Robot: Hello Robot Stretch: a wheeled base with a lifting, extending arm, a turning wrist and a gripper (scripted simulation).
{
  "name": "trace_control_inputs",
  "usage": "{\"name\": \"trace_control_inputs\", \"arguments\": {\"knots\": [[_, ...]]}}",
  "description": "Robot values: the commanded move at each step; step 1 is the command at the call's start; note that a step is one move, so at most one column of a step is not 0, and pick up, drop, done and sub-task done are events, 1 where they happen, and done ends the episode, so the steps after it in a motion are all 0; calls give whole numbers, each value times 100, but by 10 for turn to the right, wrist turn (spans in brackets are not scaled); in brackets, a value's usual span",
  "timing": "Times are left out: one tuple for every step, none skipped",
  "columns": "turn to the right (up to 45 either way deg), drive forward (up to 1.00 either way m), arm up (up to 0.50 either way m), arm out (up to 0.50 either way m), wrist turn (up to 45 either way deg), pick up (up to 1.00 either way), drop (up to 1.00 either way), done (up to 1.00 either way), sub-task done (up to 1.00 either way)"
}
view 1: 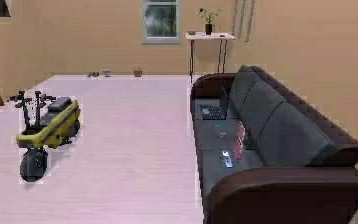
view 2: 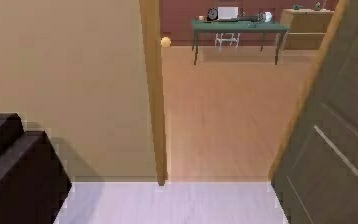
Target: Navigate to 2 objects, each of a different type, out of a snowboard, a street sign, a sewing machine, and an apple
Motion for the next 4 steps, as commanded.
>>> {"name": "trace_control_inputs", "arguments": {"knots": [[-270, 0, 0, 0, 0, 0, 0, 0, 0], [-30, 0, 0, 0, 0, 0, 0, 0, 0], [0, 75, 0, 0, 0, 0, 0, 0, 0], [240, 0, 0, 0, 0, 0, 0, 0, 0]]}}
